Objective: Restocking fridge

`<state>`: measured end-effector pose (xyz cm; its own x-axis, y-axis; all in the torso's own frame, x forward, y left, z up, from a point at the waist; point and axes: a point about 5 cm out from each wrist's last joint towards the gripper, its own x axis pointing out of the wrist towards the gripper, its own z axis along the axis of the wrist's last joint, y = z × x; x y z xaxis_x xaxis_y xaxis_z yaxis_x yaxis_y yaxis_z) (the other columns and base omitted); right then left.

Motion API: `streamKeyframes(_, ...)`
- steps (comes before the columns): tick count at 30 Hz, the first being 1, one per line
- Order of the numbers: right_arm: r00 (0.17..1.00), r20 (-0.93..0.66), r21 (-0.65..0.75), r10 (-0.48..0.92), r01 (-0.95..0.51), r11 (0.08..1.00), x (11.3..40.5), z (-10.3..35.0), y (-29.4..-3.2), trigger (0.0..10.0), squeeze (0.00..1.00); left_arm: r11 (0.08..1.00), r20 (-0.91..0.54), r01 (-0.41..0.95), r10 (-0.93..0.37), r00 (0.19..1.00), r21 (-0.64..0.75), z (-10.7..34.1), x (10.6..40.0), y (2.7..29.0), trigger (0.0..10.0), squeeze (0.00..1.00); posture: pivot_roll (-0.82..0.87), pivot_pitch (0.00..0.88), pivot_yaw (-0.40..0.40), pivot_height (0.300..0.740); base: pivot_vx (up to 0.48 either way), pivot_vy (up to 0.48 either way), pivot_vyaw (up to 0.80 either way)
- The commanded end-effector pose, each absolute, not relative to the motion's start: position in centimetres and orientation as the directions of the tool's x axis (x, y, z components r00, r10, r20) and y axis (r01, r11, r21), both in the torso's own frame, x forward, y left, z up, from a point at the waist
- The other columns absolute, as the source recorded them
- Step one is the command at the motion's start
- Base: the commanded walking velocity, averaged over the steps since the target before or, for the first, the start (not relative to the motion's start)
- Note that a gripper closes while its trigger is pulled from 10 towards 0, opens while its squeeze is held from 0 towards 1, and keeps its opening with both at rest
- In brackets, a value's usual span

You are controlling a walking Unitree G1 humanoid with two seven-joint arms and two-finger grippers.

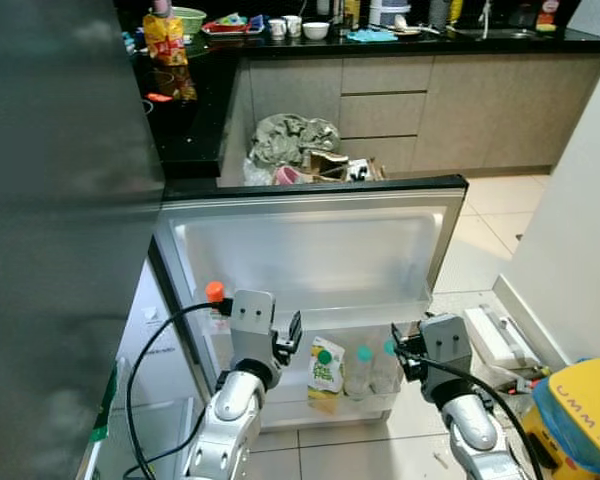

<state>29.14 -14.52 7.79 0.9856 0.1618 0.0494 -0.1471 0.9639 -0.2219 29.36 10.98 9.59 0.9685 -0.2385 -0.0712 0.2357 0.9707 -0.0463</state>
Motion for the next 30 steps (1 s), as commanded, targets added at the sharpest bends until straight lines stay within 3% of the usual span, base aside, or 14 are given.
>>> streamKeyframes(1,0.986,0.037,-0.226,0.16,-0.147,0.963,29.07,7.44,-14.75,10.0,0.0,0.97,-0.088,0.24,-0.242,0.966,-0.024,9.22,29.22,11.04,10.0,0.0,-0.14,0.037,-0.006,0.721,0.0,-0.472,0.0)
streamKeyframes(30,0.986,0.041,-0.219,0.16,-0.147,0.965,28.97,7.42,-14.78,10.0,0.0,0.975,-0.102,0.22,-0.221,0.97,-0.017,9.06,29.32,11.16,10.0,0.0,-0.14,0.047,-0.006,0.721,0.008,-0.457,0.0)
